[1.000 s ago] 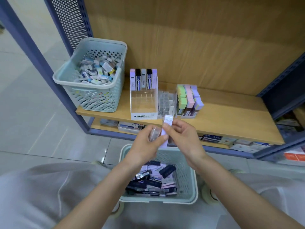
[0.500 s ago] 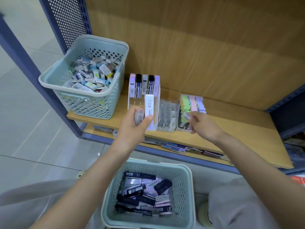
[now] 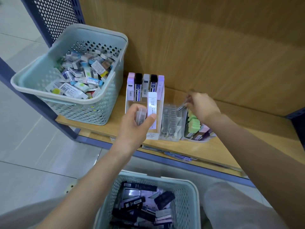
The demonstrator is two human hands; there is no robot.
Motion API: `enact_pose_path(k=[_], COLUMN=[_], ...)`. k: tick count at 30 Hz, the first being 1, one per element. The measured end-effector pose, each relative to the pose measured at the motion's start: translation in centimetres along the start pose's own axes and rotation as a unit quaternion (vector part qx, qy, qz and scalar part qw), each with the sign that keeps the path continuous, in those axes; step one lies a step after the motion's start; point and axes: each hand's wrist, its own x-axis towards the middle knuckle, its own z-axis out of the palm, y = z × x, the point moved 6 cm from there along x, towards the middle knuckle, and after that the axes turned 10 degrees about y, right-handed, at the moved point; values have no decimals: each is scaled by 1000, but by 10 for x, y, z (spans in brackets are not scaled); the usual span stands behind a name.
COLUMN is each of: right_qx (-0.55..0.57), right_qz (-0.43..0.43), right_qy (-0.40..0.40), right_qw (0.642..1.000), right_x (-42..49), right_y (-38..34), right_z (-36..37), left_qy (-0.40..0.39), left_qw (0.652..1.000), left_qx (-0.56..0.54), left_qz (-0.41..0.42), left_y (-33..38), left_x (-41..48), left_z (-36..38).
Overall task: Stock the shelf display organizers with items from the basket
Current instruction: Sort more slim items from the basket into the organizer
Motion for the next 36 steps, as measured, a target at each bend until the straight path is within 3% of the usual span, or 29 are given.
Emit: enact_pose_path(k=[7,18,20,23,25,27,31,33,36], right_qx=[-155,-293,-243,-25,140,254,320,330,350], right_qz=[-69,-178,-158,-86,-77,-83,-111,-125,-104], right_qy=[-19,6,18,122,158,106,-37,-48,-5], right_qw=[985,940,957,988,974,958,940,934,931], right_x=[19,13,10,-1,-19,-39,-67,-69,-60], right_y=[-10,-33,-35,-43,-59,-80,-111,-118,-119], right_z=[25,24,20,-9,-29,-40,-41,-45,-55], left_qy=[-14,-10,-8,-10,-13,-18,-32,-28,17], left_qw=[1000,1000,1000,1000,1000,1000,999,998,1000], left_qx=[-9,-3,-8,-9,-1,9,32,43,14], left_qz=[-1,-8,-9,-13,-11,-2,20,24,-11], left_y=[-10,-15,-13,-10,-9,-6,-2,-1,-5], left_x=[5,3,1,0,-2,-4,-8,-11,-12], left_z=[10,4,2,-4,-7,-9,-11,-16,-32])
